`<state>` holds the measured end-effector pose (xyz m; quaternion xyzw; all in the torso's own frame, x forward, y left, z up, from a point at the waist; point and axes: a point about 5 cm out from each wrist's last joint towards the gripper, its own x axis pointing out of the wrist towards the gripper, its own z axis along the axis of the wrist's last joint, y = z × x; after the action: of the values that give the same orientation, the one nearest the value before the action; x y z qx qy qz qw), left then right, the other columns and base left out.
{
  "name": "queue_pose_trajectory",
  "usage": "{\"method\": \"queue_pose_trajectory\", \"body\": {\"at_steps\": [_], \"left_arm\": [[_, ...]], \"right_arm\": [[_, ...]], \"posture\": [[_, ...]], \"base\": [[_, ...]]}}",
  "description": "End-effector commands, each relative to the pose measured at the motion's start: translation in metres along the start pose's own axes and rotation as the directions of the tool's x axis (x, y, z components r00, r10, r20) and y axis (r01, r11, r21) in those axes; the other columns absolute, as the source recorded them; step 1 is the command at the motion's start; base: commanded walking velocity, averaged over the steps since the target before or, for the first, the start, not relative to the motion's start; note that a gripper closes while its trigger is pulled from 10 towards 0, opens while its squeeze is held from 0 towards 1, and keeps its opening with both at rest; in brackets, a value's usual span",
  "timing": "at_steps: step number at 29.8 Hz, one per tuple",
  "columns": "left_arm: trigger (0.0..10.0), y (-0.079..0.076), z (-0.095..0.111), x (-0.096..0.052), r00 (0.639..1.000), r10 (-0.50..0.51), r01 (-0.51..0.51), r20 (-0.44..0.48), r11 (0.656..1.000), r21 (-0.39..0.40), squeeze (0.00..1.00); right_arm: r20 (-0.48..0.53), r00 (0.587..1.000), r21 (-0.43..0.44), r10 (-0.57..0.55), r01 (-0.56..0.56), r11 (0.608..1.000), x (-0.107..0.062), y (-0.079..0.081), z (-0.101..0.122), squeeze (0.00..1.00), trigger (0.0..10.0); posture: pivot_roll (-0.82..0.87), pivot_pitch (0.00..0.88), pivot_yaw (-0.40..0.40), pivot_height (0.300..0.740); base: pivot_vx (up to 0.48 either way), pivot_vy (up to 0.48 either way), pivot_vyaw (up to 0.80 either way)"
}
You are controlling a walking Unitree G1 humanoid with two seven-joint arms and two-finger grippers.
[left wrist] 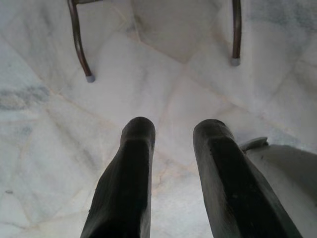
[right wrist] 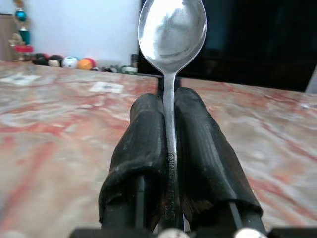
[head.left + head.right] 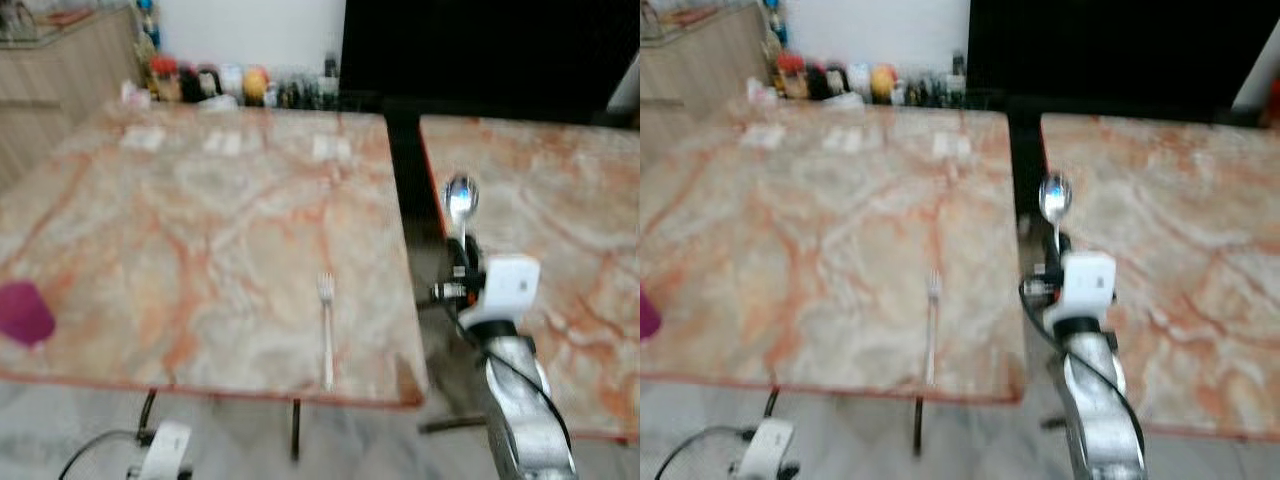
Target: Setting the table
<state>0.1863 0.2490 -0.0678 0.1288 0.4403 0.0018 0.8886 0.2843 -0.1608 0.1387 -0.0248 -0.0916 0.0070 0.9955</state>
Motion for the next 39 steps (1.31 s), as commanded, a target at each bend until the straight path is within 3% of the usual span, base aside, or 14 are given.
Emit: {"method": "queue_pose_trajectory", "body": {"at_steps": [1, 12, 20, 27, 30, 39], "left_arm": [[10.0, -0.009, -0.002, 0.000, 1.000, -0.028, 0.028, -0.006, 1.000, 0.006, 0.00], [10.0, -0.013, -0.008, -0.001, 0.999, -0.025, 0.025, -0.024, 1.000, -0.004, 0.00], [10.0, -0.003, -0.006, -0.001, 1.000, 0.003, -0.003, -0.018, 1.000, -0.022, 0.00], [10.0, -0.004, -0.003, 0.000, 1.000, 0.001, -0.002, -0.012, 1.000, -0.021, 0.00], [10.0, -0.007, -0.001, 0.001, 1.000, -0.003, 0.003, -0.007, 1.000, -0.018, 0.00], [10.0, -0.007, 0.000, 0.001, 1.000, -0.004, 0.004, -0.004, 1.000, -0.013, 0.00]], "right_arm": [[0.008, 1.000, -0.004, -0.025, 0.025, 1.000, -0.002, -0.005, 0.001, 0.00, 10.0], [0.001, 0.999, -0.005, -0.043, 0.043, 0.999, -0.002, -0.008, -0.002, 0.00, 10.0], [0.009, 0.999, 0.003, -0.052, 0.052, 0.999, 0.001, -0.005, -0.002, 0.00, 10.0], [0.016, 0.998, 0.004, -0.060, 0.060, 0.998, 0.004, -0.005, 0.001, 0.00, 10.0], [0.017, 0.989, 0.012, -0.150, 0.150, 0.989, 0.000, -0.018, 0.000, 0.00, 10.0], [0.001, 0.977, 0.011, -0.215, 0.215, 0.977, -0.008, -0.026, -0.004, 0.00, 10.0]], "posture": [[0.04, 0.000, -0.007, 0.740], [0.04, 0.000, -0.015, 0.740], [0.05, 0.000, -0.018, 0.740], [0.04, 0.000, -0.014, 0.740], [0.04, 0.000, -0.012, 0.740], [0.04, 0.000, -0.004, 0.740]], "base": [[0.000, -0.390, 0.00], [0.131, -0.392, 0.00], [0.180, -0.390, 0.00], [0.240, -0.393, 0.00], [0.240, -0.390, 0.00], [0.160, -0.391, -0.58]]}}
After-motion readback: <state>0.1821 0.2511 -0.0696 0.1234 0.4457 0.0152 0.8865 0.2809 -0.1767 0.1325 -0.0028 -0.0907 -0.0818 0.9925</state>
